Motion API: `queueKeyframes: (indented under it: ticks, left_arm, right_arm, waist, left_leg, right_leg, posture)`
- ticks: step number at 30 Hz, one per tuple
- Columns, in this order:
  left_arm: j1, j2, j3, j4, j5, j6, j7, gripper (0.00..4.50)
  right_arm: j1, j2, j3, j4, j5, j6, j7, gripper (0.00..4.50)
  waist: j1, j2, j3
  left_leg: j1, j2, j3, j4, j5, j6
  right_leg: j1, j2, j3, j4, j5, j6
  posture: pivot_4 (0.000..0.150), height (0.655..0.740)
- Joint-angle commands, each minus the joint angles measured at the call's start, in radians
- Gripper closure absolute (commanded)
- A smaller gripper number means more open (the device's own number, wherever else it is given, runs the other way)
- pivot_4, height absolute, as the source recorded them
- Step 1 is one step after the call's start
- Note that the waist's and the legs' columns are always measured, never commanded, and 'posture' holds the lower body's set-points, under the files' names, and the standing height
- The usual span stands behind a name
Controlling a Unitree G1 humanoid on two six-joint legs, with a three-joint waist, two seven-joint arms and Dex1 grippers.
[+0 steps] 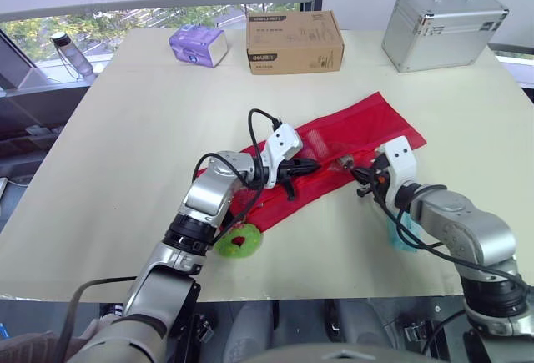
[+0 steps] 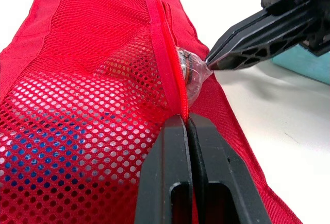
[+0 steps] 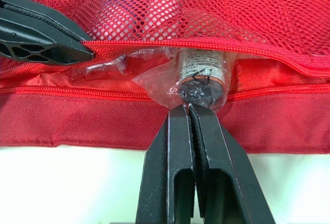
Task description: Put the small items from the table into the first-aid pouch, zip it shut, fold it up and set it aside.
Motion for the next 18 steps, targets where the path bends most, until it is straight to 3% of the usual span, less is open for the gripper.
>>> queueKeyframes:
  ticks: [1,18]
  left_arm:
    - [-0.014,-0.002,0.002,-0.022,-0.003,-0.019,-0.004,4.5]
    - [0.004,0.002,-0.024,-0.041,0.003,-0.028,-0.024,4.5]
  right_arm:
    - [-0.013,0.011,0.008,0.004,-0.014,-0.041,0.0,4.4]
    - [-0.143,0.052,0.057,0.237,-0.117,-0.213,0.039,4.4]
  waist:
    - [0.0,0.0,0.0]
    - [-0.001,0.0,0.0]
  left_leg:
    - [0.0,0.0,0.0,0.0,0.0,0.0]
    - [0.0,0.0,0.0,0.0,0.0,0.0]
  right_leg:
    - [0.0,0.0,0.0,0.0,0.0,0.0]
    - [0.0,0.0,0.0,0.0,0.0,0.0]
  posture:
    - [0.15,0.74]
    - [0.15,0.74]
